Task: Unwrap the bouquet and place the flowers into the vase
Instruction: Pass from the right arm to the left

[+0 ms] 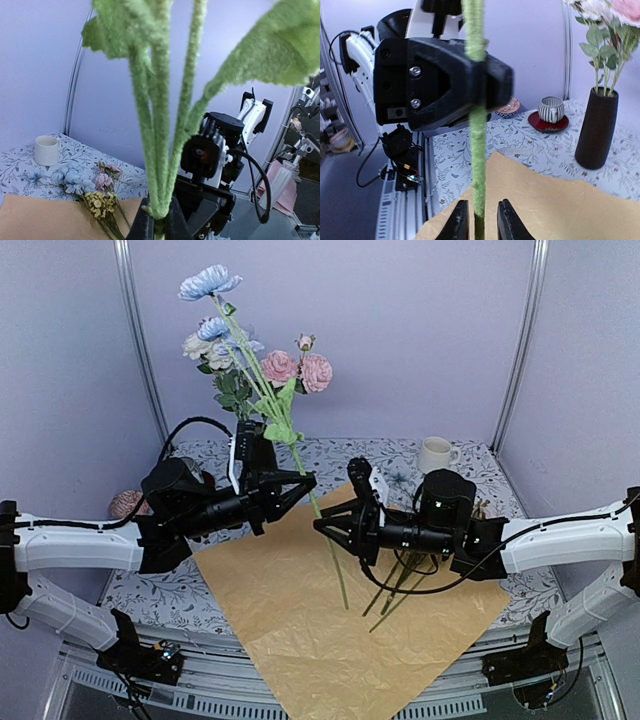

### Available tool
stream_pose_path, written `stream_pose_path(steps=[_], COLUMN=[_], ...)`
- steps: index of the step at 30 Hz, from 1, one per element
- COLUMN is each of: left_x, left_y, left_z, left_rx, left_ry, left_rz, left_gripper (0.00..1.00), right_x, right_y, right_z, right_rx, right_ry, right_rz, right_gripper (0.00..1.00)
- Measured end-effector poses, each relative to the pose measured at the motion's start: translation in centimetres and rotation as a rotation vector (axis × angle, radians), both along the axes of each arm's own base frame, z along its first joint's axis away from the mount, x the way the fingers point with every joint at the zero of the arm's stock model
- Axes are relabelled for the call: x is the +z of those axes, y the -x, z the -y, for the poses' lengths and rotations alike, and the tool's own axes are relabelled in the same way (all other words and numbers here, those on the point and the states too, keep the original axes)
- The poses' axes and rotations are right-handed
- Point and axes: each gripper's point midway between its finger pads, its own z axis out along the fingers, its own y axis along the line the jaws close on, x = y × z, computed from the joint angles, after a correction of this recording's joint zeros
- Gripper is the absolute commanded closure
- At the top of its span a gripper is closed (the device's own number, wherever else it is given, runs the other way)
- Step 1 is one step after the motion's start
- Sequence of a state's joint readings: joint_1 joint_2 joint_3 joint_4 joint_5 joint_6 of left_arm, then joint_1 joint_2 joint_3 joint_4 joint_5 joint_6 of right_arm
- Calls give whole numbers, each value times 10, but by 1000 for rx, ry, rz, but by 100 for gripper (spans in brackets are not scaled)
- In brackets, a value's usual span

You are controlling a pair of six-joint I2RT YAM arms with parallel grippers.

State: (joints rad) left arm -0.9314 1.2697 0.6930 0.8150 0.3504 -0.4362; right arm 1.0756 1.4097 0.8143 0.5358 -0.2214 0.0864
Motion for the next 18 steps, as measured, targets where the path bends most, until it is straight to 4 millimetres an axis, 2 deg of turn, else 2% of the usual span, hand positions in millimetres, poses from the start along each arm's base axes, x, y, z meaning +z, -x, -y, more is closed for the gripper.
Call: stream_pose_path(steps=[3, 6, 9, 14, 16, 17, 18], left_x=[0, -3, -7, -10, -11, -10, -10], left_y=[0, -1, -4, -12, -18, -21, -24], left_z=[-1, -6, -12, -31, -44, -50, -56], left_rx=[8, 30, 60, 147, 199, 230, 257], left_ry=[0, -5, -19, -46, -57, -64, -68], left_rz=[0, -10, -22, -33, -31, -30, -28], left_gripper=[100, 100, 100, 100, 100, 100, 100], right_x=[1, 1, 1, -4, -4, -4, -4], right_y=[1, -2, -8, -24, -31, -36, -40], right_z=[-1, 0, 2, 16, 26, 31, 35], right_rx=[1, -14, -51, -155, -192, -211, -228], right_ry=[-2, 3, 10, 27, 29, 28, 29], right_rz=[13, 28, 46, 66, 71, 71, 73], right_gripper=[68, 57, 41, 29, 18, 4, 1])
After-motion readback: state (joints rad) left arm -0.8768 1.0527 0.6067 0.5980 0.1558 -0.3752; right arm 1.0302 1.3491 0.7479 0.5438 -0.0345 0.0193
